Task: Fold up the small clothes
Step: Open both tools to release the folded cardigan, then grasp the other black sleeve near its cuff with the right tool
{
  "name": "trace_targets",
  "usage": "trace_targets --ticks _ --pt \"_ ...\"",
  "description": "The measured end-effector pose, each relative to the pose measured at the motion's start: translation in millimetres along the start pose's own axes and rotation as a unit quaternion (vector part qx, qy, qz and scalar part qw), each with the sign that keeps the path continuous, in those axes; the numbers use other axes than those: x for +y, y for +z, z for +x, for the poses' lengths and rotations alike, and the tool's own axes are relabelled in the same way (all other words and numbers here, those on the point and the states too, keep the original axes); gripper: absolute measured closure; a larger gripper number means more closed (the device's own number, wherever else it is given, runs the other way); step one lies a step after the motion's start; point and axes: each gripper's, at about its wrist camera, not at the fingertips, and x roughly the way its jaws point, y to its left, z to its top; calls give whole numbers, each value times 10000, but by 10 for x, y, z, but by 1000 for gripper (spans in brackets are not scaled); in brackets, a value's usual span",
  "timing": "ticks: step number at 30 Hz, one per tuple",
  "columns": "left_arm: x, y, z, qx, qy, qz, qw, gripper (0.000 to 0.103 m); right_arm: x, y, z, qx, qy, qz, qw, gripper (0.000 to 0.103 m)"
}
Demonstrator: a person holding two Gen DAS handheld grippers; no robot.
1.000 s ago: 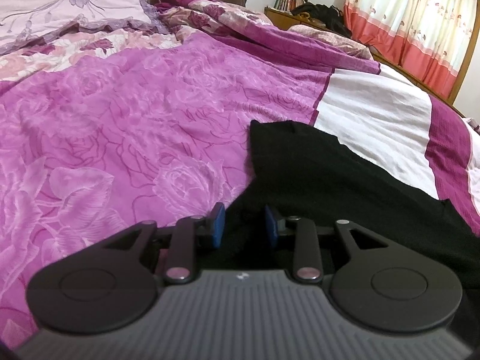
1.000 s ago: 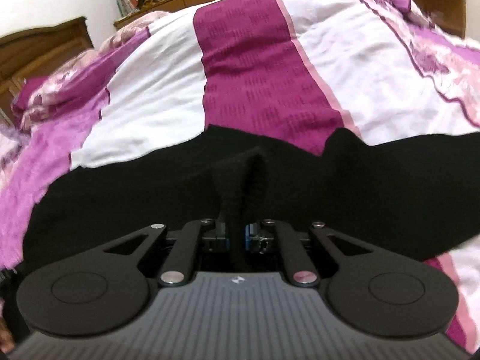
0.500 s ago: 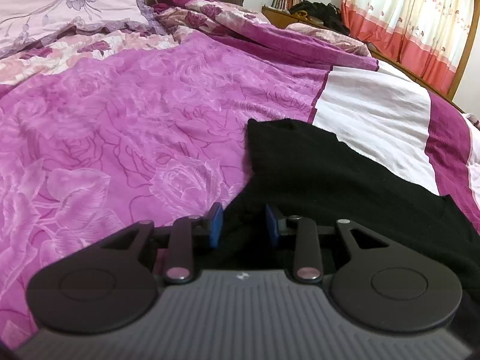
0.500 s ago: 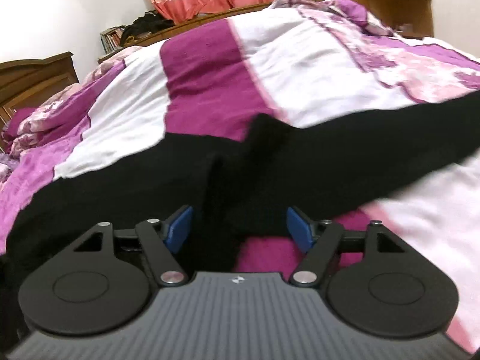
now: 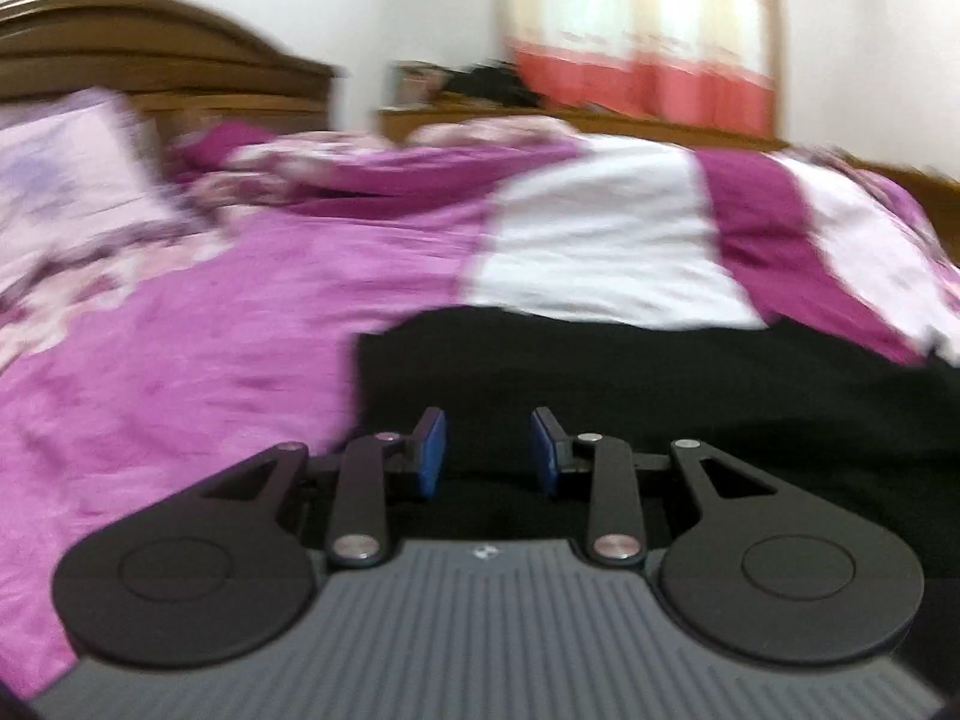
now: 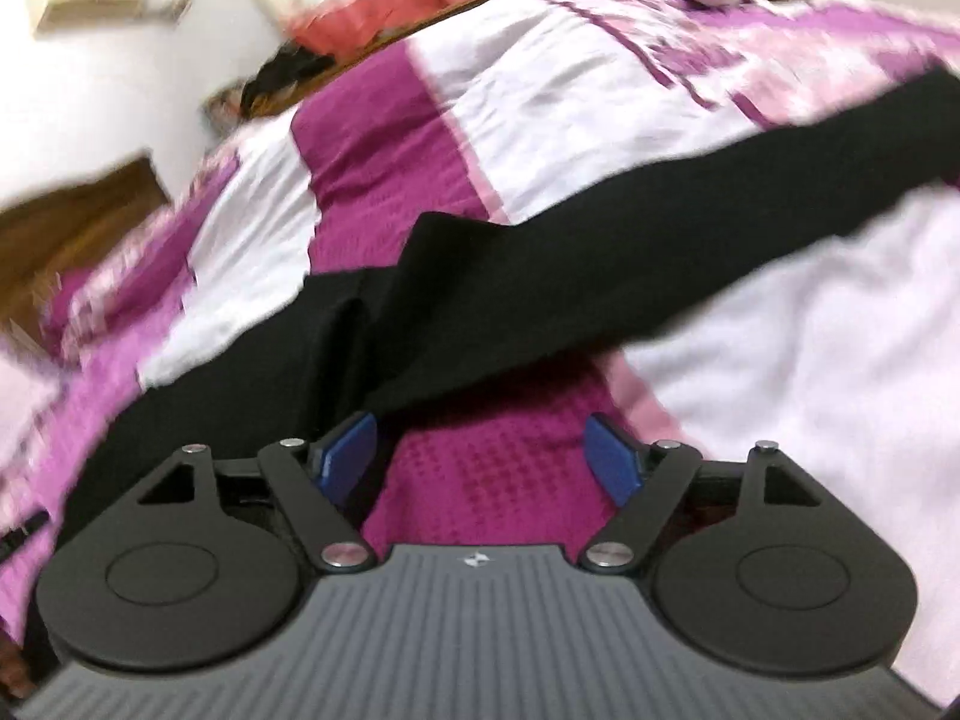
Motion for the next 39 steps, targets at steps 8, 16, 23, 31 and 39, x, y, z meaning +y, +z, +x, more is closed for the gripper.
trace_targets --ticks 8,16,23,31,39 --pt "-1105 122 91 136 -877 775 9930 69 -403 334 -66 -49 -1309 48 9914 22" --pt "-2177 353 431 741 -1705 477 9814 69 -1158 623 -441 -653 -1055 1412 9822 22" --pt "-2575 2 802 1248 -1536 165 9801 80 -1871 621 -573 -838 -1479 2124 9623 22" --pt "-2455 -126 834 967 -1629 -305 9814 79 -2484 704 -595 -1504 -1183 2280 9547 22" --pt "-2618 -105 807 865 -1327 141 9873 79 -2516 808 -478 -2134 -1288 1977 9480 44"
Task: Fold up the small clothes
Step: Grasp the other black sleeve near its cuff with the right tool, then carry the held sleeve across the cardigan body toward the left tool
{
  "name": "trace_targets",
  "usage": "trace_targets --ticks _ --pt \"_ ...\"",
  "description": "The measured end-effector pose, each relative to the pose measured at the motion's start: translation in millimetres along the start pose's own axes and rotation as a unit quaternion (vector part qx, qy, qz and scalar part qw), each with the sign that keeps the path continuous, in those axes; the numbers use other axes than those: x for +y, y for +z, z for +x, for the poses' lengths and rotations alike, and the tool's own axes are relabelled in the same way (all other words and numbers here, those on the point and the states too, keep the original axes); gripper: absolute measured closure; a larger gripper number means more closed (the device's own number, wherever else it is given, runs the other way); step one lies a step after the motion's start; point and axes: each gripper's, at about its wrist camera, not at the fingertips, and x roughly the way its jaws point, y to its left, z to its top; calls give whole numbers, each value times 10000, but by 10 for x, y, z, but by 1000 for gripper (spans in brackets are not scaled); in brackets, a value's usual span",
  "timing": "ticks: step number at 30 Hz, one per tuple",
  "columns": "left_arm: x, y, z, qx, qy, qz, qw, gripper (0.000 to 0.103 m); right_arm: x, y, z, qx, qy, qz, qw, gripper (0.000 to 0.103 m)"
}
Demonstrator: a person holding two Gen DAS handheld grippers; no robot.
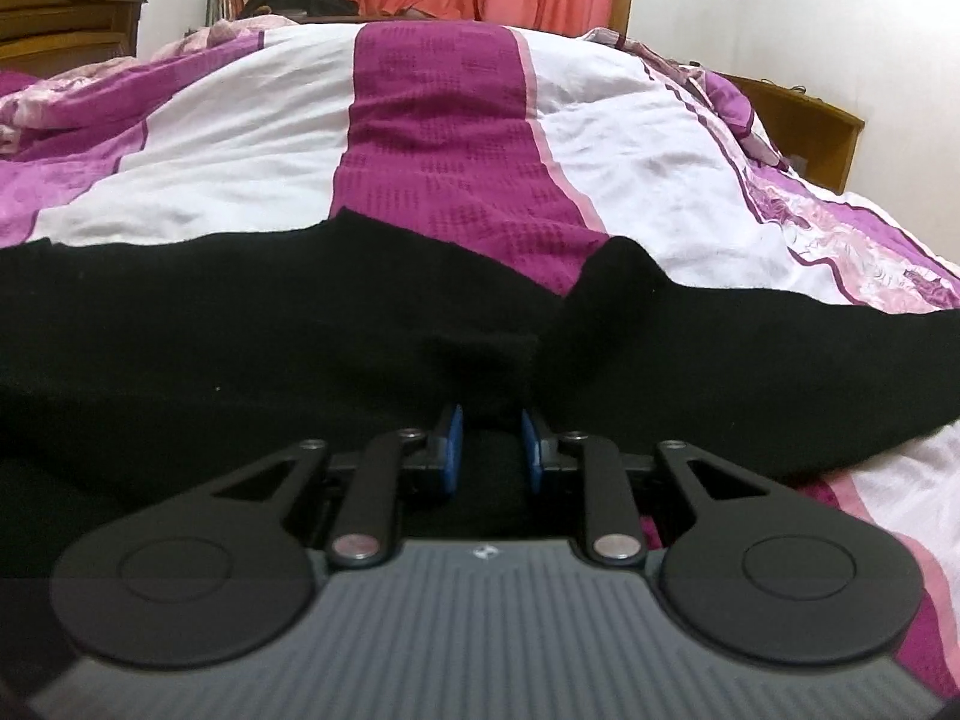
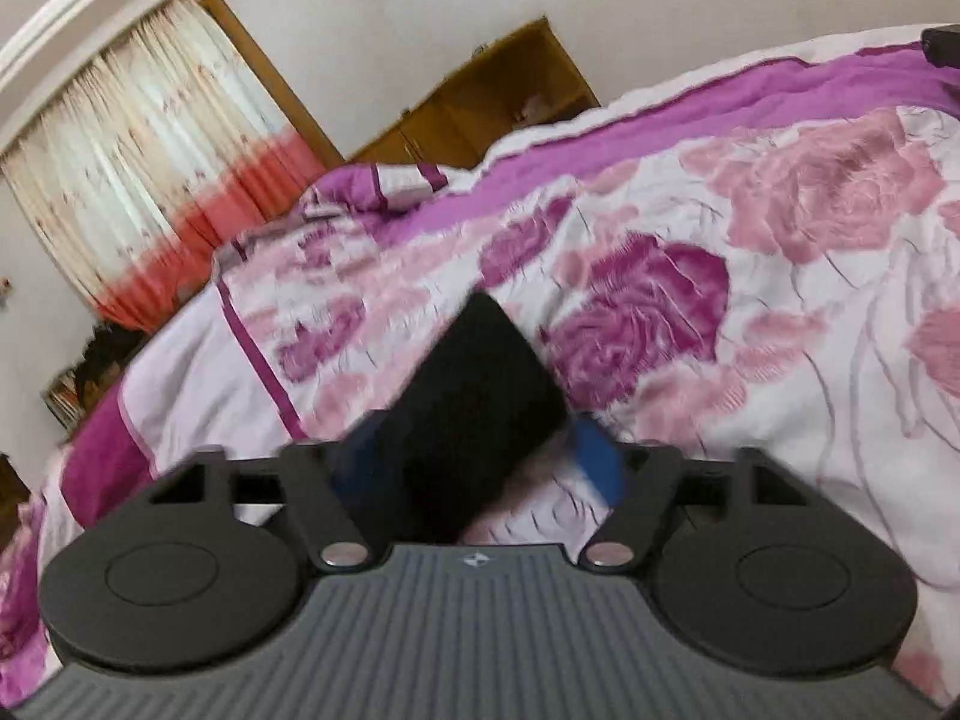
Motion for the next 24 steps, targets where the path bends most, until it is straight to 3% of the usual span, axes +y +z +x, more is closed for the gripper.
trace_targets --ticks 4,7,12,17,24 --pt "36 -19 5 -36 -79 -85 9999 79 87 19 30 -206 56 -174 9996 72" --pt "31 -26 14 -62 -76 -83 9999 78 377 -35 -24 -250 156 -748 9968 81" --pt "45 -29 11 -68 -103 -108 9999 78 910 -266 -41 27 918 -1295 9873 90" --pt "54 -29 4 -68 -118 -124 9998 78 1445 -602 -69 413 1624 -1908 9672 94" --pt "83 -30 4 -82 -195 -235 9995 78 1878 -932 -164 727 2009 -2258 9504 94"
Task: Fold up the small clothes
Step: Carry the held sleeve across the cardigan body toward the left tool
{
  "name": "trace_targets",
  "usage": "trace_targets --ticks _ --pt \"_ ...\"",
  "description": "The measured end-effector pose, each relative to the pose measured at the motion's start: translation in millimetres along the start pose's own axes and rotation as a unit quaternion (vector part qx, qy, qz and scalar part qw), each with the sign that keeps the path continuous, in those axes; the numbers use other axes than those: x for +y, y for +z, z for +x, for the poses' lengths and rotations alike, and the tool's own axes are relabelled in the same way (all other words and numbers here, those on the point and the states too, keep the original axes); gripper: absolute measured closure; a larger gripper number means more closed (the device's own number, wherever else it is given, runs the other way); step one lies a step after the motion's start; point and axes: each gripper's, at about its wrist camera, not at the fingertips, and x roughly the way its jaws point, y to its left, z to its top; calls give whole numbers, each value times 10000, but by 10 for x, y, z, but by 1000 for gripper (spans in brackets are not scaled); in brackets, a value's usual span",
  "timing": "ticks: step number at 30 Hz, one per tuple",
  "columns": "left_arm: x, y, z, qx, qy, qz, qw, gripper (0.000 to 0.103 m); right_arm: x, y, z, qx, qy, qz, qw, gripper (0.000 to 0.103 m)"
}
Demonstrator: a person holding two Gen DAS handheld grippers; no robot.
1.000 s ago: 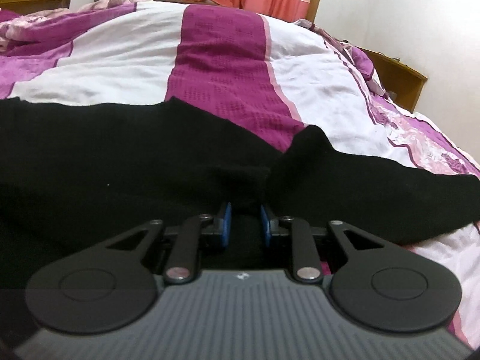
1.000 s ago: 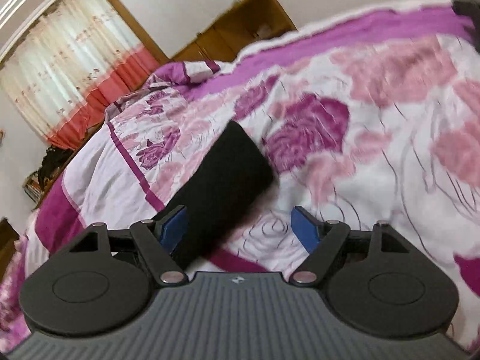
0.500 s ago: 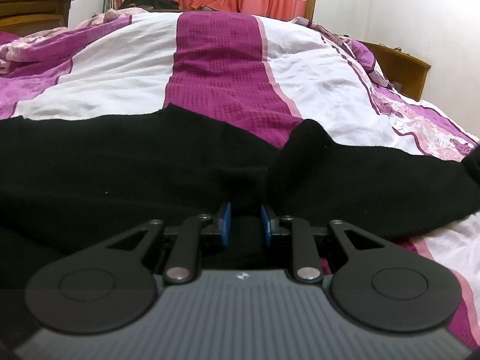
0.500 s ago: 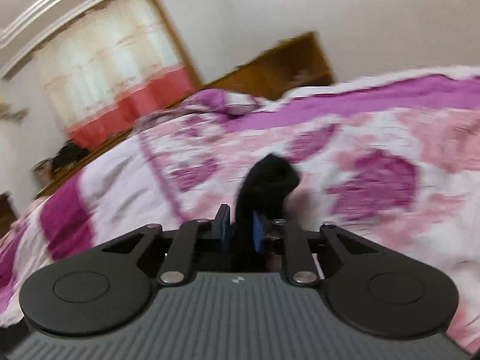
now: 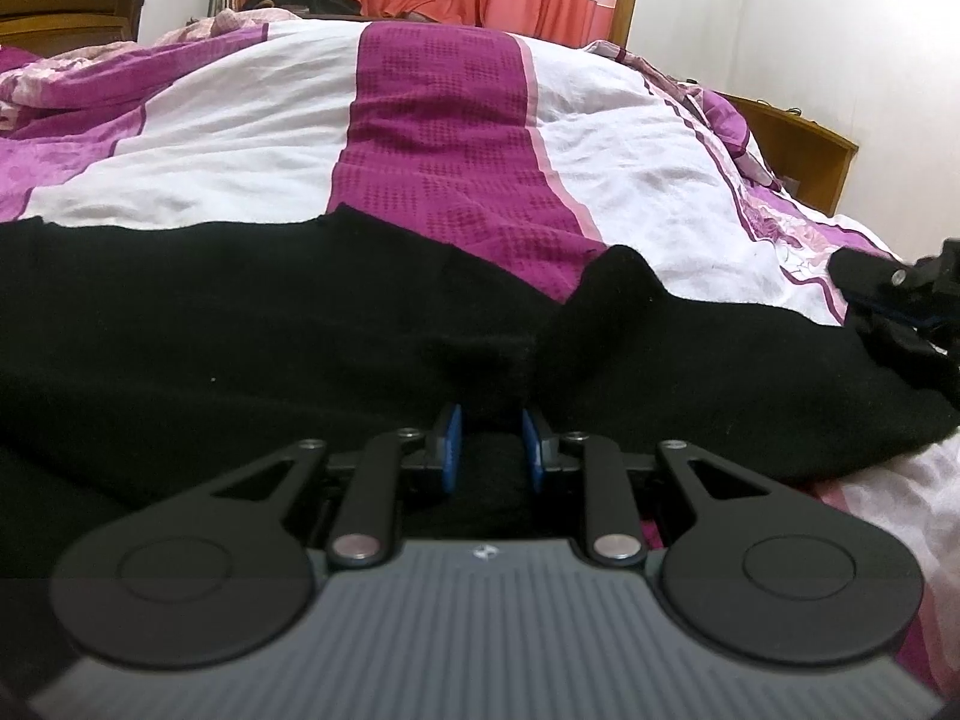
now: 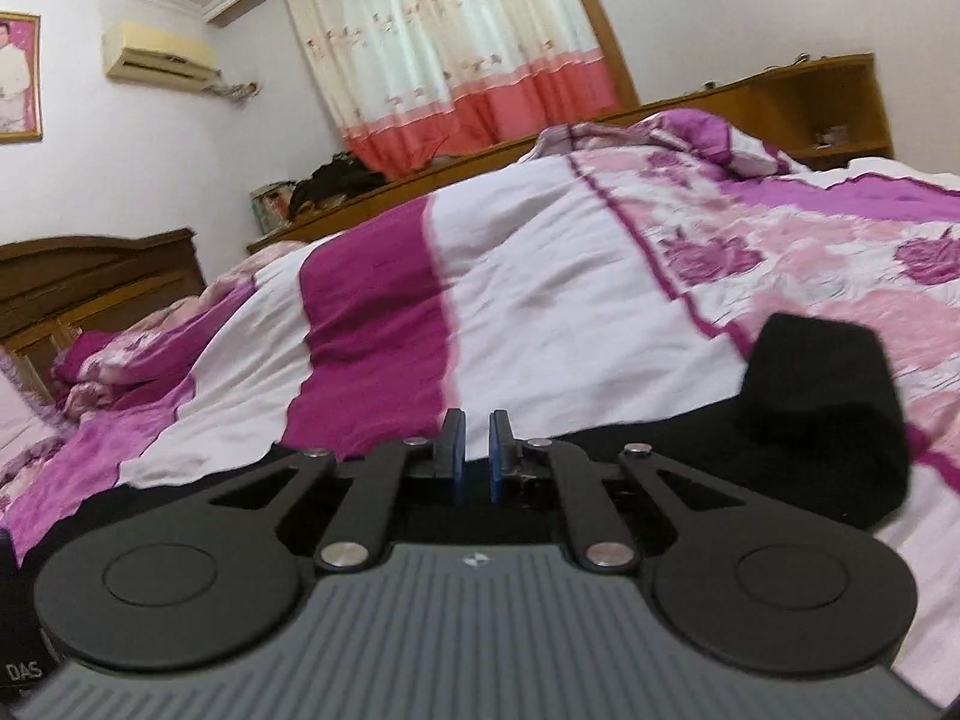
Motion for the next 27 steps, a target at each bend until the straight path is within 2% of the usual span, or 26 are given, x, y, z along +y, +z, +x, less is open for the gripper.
trace_targets --ticks 3,5,6,7,9,10,13,14,16,17,20,21,23,24,25,26,27 --pt "2 2 0 2 -4 -2 10000 78 80 -77 29 80 -150 -304 9994 94" --pt "7 3 0 3 -19 -23 10000 78 67 -96 19 28 -663 -452 9968 91" --pt "7 2 2 3 -24 -29 10000 78 8 -79 16 -36 -991 -406 9942 80" --pt "7 1 3 5 -24 -22 10000 78 -91 -52 6 -103 -1345 -227 9906 53" --pt "12 0 7 9 -38 -29 10000 78 -303 -11 -41 -340 -2038 168 9783 21" --pt "20 0 9 10 -57 -53 10000 78 -371 -4 -48 -392 -2263 104 9732 20" --pt "44 5 14 9 -103 -113 9999 78 -433 2 36 -79 -2611 -735 9625 20" --pt "53 6 16 9 -122 -138 9998 78 -439 5 59 7 -2545 -926 9626 20" --pt "64 7 17 8 -148 -179 9997 78 -407 -4 38 143 -2111 -1283 9689 20" --pt "63 7 17 8 -150 -184 9997 78 -358 -9 29 175 -1946 -1564 9682 20" --pt "37 10 17 14 -92 -103 9999 78 -151 -58 27 278 -1894 -2572 9472 20" --pt "21 9 18 18 -60 -59 10000 78 -103 -93 65 377 -1994 -2861 9365 21" --pt "-5 10 24 20 -11 5 10000 78 -81 -172 177 617 -2282 -3292 9142 41" --pt "-10 10 24 21 0 20 10000 78 -114 -202 217 749 -2382 -3416 9061 60" --pt "-8 8 24 21 1 19 10000 78 -135 -247 273 851 -2497 -3524 8979 70" --pt "-6 5 25 20 1 17 10000 78 -149 -288 311 887 -2559 -3618 8920 76" --pt "-5 4 26 20 1 15 10000 78 -169 -306 333 873 -2609 -3649 8895 93"
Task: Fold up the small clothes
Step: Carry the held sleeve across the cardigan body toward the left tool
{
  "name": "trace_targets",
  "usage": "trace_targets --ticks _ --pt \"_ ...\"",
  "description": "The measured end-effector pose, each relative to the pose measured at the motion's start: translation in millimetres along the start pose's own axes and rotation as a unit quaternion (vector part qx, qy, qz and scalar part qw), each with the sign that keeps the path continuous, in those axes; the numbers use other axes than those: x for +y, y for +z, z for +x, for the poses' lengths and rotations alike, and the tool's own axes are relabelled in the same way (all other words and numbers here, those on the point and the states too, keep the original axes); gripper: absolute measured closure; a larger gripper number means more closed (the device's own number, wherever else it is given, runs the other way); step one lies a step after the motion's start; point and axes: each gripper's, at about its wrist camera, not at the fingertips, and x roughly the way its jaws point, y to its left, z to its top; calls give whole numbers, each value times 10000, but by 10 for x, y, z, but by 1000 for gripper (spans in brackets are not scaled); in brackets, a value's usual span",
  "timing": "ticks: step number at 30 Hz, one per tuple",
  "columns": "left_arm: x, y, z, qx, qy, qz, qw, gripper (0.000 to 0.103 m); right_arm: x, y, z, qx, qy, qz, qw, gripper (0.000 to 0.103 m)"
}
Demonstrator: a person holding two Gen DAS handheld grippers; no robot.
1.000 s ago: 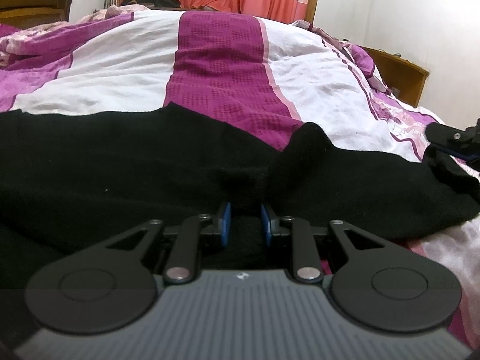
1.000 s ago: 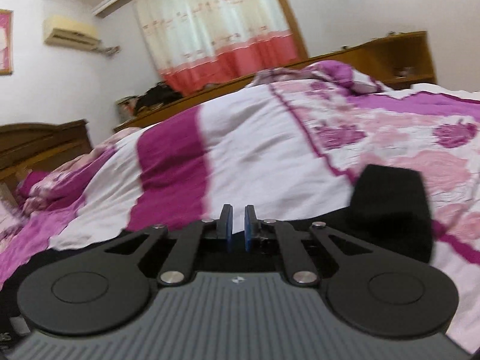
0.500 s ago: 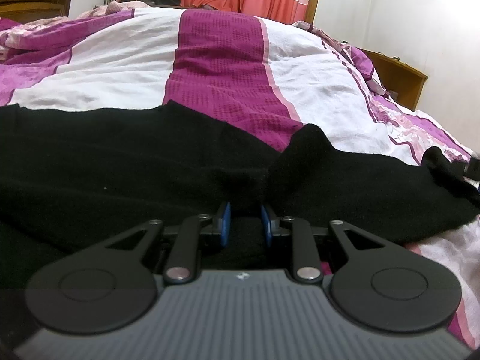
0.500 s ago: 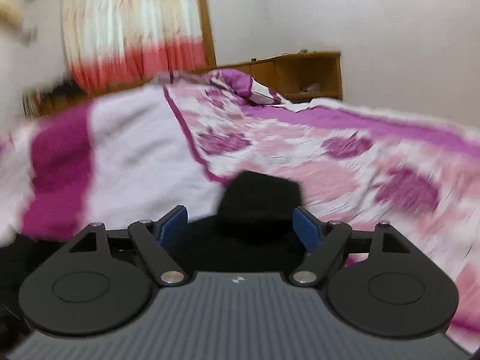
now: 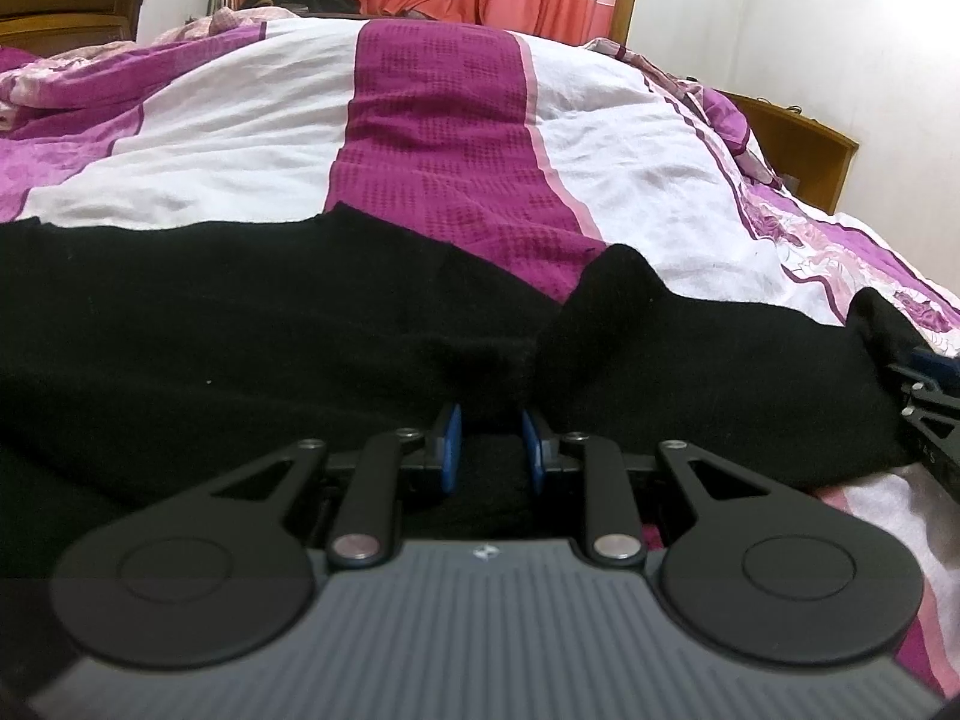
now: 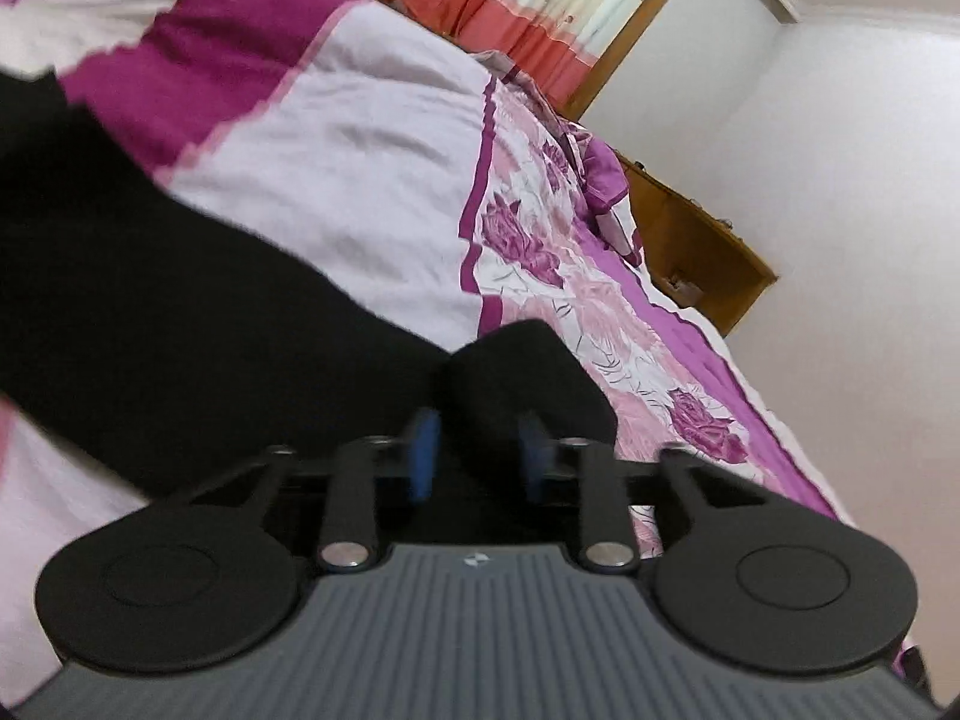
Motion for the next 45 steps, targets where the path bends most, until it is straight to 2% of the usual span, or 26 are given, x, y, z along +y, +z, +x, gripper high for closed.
trace_targets --ticks 1,3,4,5,6,7,12,18,24,30,33,40,43,45 --pt "0 1 0 0 1 0 10000 78 -1 -5 -1 -47 -104 47 9999 99" --pt "-3 0 -1 0 10 14 10000 78 -81 20 -11 -238 -114 359 9990 101" --pt "-3 1 -1 0 16 22 10000 78 -187 37 -40 -277 -13 762 9967 101" --pt "-11 -1 -2 -1 28 32 10000 78 -326 42 -62 -280 229 1365 9900 102" --pt "-12 -1 -2 -1 37 43 10000 78 -493 39 -73 -317 556 2066 9763 103" --pt "-12 -2 -1 -2 43 50 10000 78 -605 30 -87 -334 767 2515 9642 103" --pt "-26 1 5 2 74 78 9999 78 -704 100 -231 -517 1234 3045 9431 103" --pt "-41 -2 7 3 105 120 9999 78 -529 302 -389 -701 1562 2975 9392 103" --pt "-46 -6 7 3 116 132 9998 78 -308 442 -509 -827 1909 2680 9407 103" --pt "-49 -4 8 -2 97 100 9999 78 -105 477 -534 -754 2183 2433 9421 103" --pt "-48 1 14 -4 92 81 9999 78 -55 486 -525 -666 2404 2545 9344 103" --pt "-47 1 15 -3 104 95 9999 78 121 460 -455 -384 3192 2741 9063 103" --pt "-47 2 15 -4 100 88 9999 78 226 421 -405 -285 3265 2630 9074 103" --pt "-48 2 16 -6 92 76 9999 78 284 401 -390 -251 3133 2462 9168 102"
